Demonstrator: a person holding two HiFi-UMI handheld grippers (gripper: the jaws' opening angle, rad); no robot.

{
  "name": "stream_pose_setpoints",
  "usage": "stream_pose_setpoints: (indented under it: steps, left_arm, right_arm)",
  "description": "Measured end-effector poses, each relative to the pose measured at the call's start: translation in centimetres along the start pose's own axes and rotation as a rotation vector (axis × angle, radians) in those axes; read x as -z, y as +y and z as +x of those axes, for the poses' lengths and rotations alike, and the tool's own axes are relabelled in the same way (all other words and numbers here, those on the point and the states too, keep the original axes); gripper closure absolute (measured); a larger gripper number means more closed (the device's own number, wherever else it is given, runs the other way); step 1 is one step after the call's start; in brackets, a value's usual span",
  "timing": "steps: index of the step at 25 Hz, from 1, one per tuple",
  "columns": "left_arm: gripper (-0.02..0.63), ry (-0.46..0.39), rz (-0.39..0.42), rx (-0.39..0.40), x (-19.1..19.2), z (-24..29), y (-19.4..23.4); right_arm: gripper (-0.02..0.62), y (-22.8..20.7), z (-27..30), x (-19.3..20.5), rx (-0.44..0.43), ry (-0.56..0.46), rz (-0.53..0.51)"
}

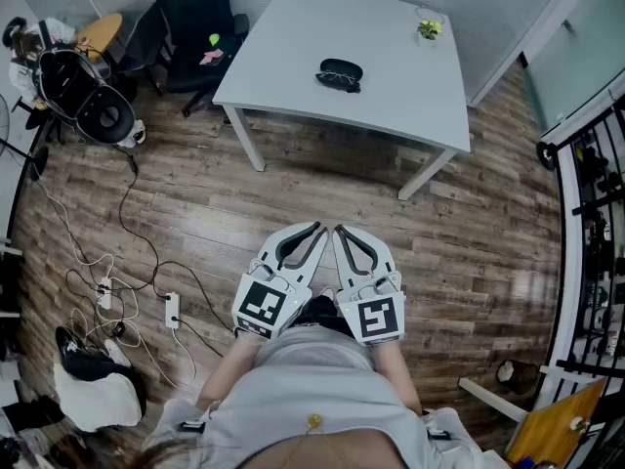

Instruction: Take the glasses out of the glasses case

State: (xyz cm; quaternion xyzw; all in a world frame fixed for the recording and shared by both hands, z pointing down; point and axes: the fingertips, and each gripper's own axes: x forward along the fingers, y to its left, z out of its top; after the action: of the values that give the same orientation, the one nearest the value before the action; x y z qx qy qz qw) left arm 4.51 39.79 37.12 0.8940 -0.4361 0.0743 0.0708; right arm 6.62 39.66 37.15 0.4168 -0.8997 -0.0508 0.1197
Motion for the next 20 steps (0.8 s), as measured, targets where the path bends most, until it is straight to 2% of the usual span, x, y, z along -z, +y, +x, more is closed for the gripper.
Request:
stream_pose_setpoints:
  steps: [6, 11, 20]
  left_arm:
    - [0.543, 0.003, -0.003, -0.011, 0.3, 0.5, -1.0]
    - [0.541, 0.017, -0.012, -0.012, 0.6, 1.4, -1.7]
    - [0.541, 0.025, -0.023, 0.01, 0.8, 3.6, -0.8]
  right_arm:
    - [0.563, -0.8, -1.0, 0.6, -0.019, -0.01, 0.052]
    - [0.523, -2.0, -1.4, 1.5, -0.03, 0.004, 0.045]
    - [0.522, -3.8, 0.1, 2.2, -0.026, 0.019, 0.044]
